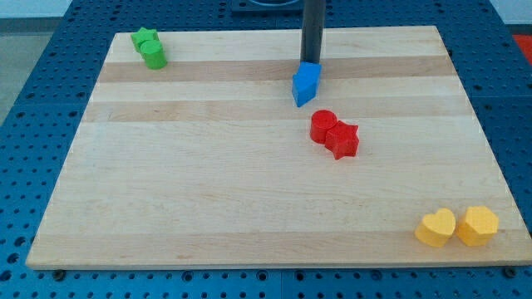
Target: Move blue blocks towards red blocks
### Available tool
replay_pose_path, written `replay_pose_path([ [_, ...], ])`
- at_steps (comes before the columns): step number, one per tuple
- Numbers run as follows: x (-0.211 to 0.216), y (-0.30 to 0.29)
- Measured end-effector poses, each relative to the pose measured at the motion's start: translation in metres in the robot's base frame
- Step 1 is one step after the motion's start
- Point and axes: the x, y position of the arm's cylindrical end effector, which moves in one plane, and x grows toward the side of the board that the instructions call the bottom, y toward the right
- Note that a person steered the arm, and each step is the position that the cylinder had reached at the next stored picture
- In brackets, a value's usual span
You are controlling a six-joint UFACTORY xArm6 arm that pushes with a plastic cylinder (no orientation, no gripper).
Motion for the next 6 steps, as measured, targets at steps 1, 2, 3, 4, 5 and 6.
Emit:
replay_pose_path([
  [1, 0.0, -0.016],
  [2, 0.0, -0.023],
  [3, 0.0, -0.028],
  [4, 0.0, -0.035],
  [5, 0.0, -0.042],
  [6, 0.0, -0.049],
])
